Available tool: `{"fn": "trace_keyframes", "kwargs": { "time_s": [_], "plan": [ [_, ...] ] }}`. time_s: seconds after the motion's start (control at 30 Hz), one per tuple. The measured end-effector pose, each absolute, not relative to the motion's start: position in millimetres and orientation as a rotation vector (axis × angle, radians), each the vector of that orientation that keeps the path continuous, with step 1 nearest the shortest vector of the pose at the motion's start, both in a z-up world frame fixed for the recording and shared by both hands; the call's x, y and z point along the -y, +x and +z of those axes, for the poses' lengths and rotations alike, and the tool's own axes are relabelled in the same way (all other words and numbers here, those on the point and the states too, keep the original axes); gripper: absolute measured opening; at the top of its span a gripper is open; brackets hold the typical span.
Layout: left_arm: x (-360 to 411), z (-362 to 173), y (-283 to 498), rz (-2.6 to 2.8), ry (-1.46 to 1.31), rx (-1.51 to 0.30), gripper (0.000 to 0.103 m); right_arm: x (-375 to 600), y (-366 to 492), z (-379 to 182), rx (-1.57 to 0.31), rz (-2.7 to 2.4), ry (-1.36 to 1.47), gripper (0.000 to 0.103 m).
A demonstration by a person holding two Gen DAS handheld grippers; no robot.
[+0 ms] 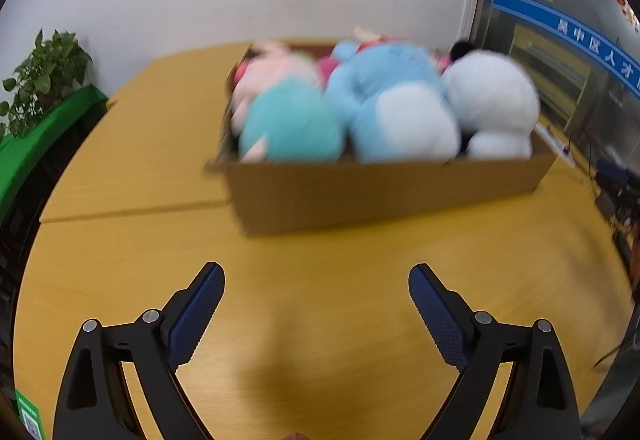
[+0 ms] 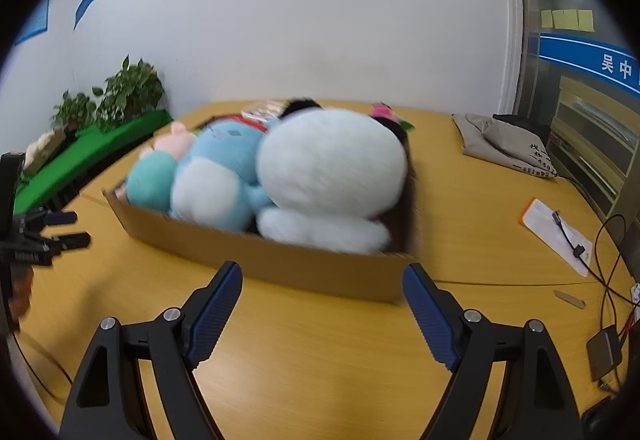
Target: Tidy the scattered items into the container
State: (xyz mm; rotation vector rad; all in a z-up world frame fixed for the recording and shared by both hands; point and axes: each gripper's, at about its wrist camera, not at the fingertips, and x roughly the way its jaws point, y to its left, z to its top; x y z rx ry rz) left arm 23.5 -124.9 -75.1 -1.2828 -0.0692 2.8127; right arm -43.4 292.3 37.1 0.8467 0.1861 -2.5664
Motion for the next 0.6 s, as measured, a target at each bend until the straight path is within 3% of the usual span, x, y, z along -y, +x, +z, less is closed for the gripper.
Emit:
{"fn": "trace_keyframes", "kwargs": {
  "time_s": [0.17,0.37,0.5,0.6],
  "plan": [
    [180.2,-124.5,29.1,2.716,-1.408,0.007,0.096,-356.8,-63.1,-26.8,-0.251,-2.421,1.034,0.083],
    [209.7,-132.8,25.8,2.669,-1.366,-0.094,0.103,-384.8,-72.1,-66.6,-0.315,-2.306,1.131,0.083],
    [224.2,-130.1,15.3,2.64,-1.339,-0.119,0.103,-383.8,-73.2,-69.9,-0.383,-2.25,1.106,0.088],
    [235.4,-127.8,4.5,2.648,-1.343,-0.11,0.103,-383.4,-80.2,-75.0,-0.414,-2.237,1.106,0.098]
  ]
}}
